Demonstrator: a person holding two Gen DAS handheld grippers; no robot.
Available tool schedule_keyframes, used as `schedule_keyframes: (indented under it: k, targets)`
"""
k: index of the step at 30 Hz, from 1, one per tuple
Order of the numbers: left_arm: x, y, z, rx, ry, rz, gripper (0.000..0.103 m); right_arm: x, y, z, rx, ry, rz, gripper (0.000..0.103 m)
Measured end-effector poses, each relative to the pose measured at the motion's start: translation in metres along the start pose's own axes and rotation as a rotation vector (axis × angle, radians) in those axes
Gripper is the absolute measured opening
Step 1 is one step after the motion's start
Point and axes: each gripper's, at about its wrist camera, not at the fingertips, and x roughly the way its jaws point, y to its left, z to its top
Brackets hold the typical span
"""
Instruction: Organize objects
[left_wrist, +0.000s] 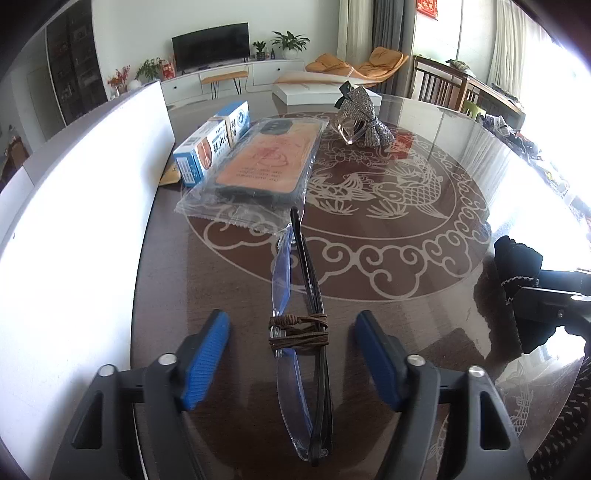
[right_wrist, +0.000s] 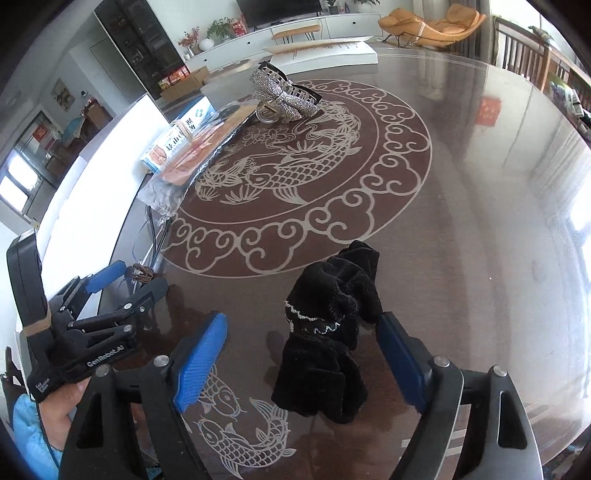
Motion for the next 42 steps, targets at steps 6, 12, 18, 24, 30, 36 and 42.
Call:
schedule_keyframes:
  k: [6, 12, 18, 24, 30, 36, 42]
  targets:
    - [-0.023, 0.007, -0.007, -0.06, -0.047, -0.098, 0.027, 0.004, 0.008, -0.017, -0.02, 0.007, -0.074, 0.036]
    - [-0.099, 0.024, -0.012, -0.16, -0.17, -0.24, 0.027, -0.031, 0.025, -0.033, -0.041, -0.053, -0.009, 0.035]
    - [-0.181, 0.1, -0.01, -0.343, -0.251, -0.33, 0.027, -0.079, 0.106, -0.009, -0.163, -0.155, 0.147, 0.035]
    - [-0.217, 0.193, -0.026, -0.423, -0.257, -0.079, 0.027, -0.088, 0.232, 0.016, -0.339, -0.153, 0.379, 0.036]
    - [-0.165, 0.247, -0.048, -0.443, 0.042, 0.159, 0.031, -0.039, 0.326, 0.005, -0.48, -0.02, 0.429, 0.05]
    - [-0.152, 0.244, -0.064, -0.457, 0.058, 0.268, 0.087, -0.021, 0.322, -0.009, -0.45, -0.023, 0.366, 0.081]
    - [-0.169, 0.196, -0.039, -0.382, -0.092, 0.217, 0.087, -0.054, 0.24, 0.005, -0.314, -0.249, 0.238, 0.103]
